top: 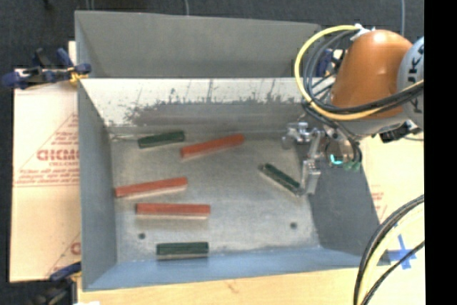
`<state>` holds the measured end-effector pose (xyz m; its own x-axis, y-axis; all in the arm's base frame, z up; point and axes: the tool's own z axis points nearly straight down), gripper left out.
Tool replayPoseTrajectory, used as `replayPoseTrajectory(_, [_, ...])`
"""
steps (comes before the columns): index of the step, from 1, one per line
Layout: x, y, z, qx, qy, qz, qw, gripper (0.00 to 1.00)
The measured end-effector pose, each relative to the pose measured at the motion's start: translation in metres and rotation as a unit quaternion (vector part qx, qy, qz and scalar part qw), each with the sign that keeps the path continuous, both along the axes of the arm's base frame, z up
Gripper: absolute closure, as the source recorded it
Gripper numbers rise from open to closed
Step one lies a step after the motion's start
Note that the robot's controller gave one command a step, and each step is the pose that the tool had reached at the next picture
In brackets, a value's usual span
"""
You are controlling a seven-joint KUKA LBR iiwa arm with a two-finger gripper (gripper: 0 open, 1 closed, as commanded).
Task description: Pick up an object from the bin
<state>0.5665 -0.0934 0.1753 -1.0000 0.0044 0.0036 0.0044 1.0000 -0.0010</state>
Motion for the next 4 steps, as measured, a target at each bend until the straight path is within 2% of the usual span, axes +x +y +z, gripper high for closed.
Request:
replayPoseTrajectory(1, [0.002, 0.000, 0.005, -0.001, -0.0040, 0.001, 1.0000, 0.00])
replayPoseTrajectory(2, [0.012, -0.011, -0.035, 0.000, -0.0065, -0.040, 0.9992, 0.00])
replayPoseTrajectory(3, [0.029, -0.044, -0.098, -0.001, -0.0058, 0.094, 0.9956, 1.00])
replayPoseTrajectory(4, [0.029, -0.043, -0.099, -0.001, -0.0050, 0.095, 0.9955, 0.00])
